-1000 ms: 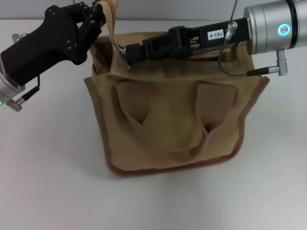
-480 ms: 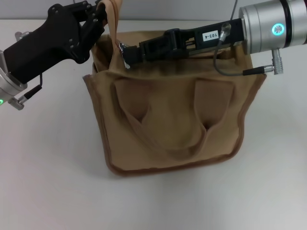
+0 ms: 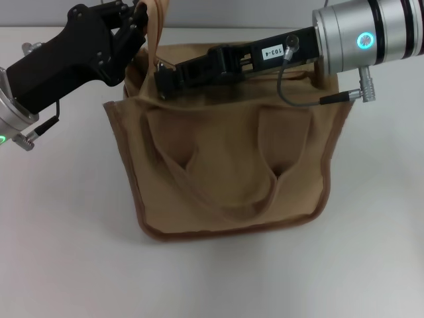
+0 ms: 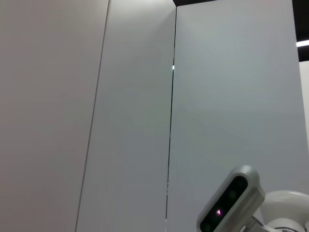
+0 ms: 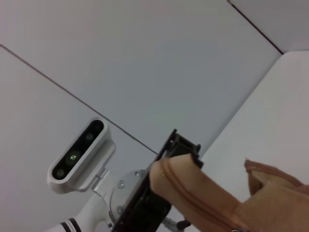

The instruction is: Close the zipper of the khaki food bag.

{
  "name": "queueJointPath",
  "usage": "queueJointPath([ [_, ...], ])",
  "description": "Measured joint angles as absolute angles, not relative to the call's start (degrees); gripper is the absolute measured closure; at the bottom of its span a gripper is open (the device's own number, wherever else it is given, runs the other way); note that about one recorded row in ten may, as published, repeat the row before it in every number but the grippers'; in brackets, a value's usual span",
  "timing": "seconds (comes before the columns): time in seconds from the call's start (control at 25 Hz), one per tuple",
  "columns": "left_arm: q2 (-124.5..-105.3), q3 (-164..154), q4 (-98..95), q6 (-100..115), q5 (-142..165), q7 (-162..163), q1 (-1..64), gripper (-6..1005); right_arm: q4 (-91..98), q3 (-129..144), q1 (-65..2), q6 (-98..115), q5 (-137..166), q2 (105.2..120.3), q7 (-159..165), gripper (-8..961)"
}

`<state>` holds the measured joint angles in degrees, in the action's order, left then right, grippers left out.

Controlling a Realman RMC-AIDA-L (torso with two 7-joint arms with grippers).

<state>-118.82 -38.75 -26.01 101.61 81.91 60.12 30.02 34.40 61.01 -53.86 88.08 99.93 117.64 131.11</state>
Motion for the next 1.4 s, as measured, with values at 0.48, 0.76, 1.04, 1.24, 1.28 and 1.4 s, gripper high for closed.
queueJointPath([
  [0.48, -118.92, -38.8, -25.2, 101.7, 81.9, 60.1, 30.0, 964, 34.8, 60.6, -53.1, 88.4, 99.7, 118.03, 131.8, 704],
  [0.76, -118.91, -38.8, -25.2, 101.7, 81.9, 60.1, 30.0, 963, 34.8, 60.6, -52.1, 88.4, 99.7, 118.04, 132.1, 797],
  [1.04, -118.91, -38.8, -25.2, 101.6, 81.9, 60.2, 30.1, 963, 34.8, 60.8, -51.9, 89.2, 99.6, 118.03, 132.7, 718],
  [1.24, -118.91, -38.8, -25.2, 101.6, 81.9, 60.2, 30.1, 963, 35.4, 60.6, -52.0, 89.4, 99.6, 118.08, 133.4, 608],
  [1.28, -118.92, -38.8, -25.2, 101.6, 81.9, 60.2, 30.1, 963, 35.5, 60.5, -52.0, 89.4, 99.6, 118.12, 133.8, 589],
  [1.4, -118.91, -38.8, -25.2, 101.6, 81.9, 60.2, 30.1, 963, 36.1, 60.4, -52.0, 89.7, 98.8, 118.22, 134.7, 549],
])
